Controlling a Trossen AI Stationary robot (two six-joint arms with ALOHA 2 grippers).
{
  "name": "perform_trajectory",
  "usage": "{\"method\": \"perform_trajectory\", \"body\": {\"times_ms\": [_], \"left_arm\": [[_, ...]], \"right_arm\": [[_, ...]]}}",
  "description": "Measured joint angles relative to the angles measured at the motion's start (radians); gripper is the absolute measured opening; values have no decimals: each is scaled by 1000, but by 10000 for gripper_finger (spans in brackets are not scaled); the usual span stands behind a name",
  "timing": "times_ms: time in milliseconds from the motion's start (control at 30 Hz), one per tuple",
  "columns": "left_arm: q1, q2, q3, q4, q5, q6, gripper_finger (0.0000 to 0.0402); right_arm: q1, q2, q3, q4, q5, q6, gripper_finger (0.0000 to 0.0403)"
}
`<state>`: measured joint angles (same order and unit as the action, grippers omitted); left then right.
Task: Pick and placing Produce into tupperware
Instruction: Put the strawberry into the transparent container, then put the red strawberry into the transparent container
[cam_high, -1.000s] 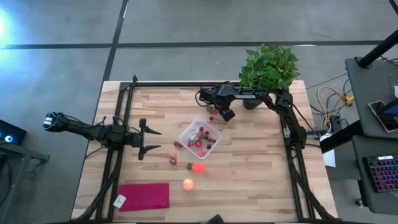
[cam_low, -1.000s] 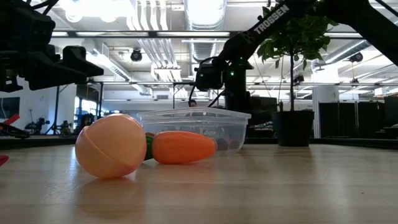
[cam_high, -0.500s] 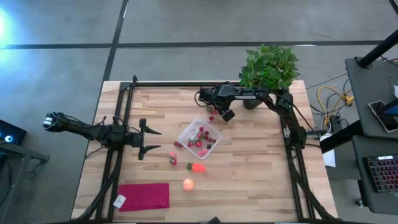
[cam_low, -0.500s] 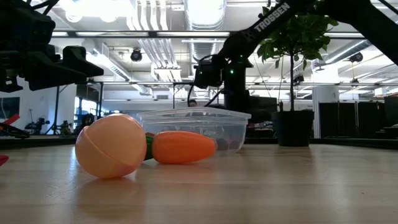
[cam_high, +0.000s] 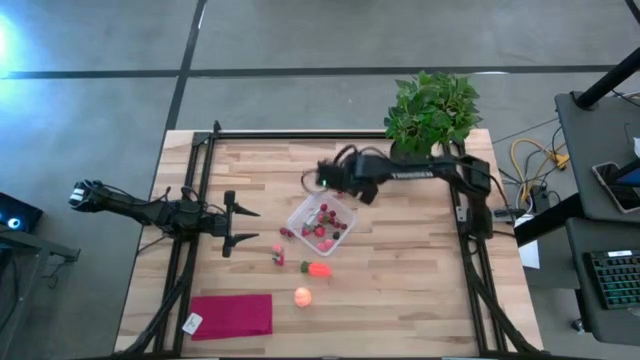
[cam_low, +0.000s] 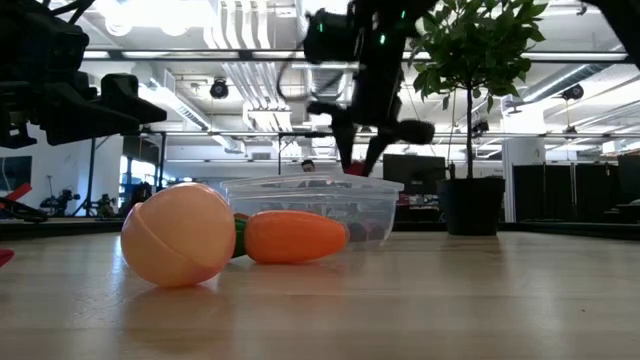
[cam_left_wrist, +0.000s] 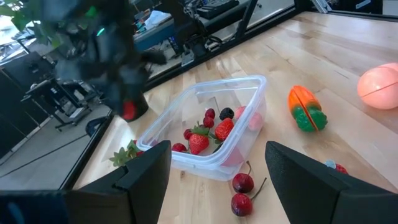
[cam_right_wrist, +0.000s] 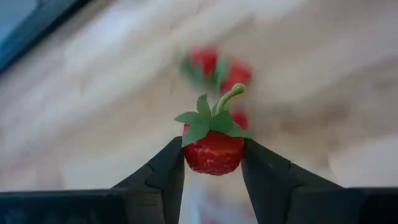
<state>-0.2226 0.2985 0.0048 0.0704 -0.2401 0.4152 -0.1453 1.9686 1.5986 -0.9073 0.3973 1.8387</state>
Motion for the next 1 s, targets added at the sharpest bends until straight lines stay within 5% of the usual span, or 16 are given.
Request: {"method": "perform_trajectory", "body": {"times_ms": [300,533,867,1000], "left_arm": [[0,0,0,0,0,0,247],[0,0,0,0,0,0,247],[0,0,0,0,0,0,247],[0,0,0,0,0,0,247]], "right_arm": [[234,-10,0,75,-12,-93,136],[262,-2,0,91,-11,-172,144],[190,0,0,60,-123,-310,258],[155,-11,0,9,-70,-313,293]]}}
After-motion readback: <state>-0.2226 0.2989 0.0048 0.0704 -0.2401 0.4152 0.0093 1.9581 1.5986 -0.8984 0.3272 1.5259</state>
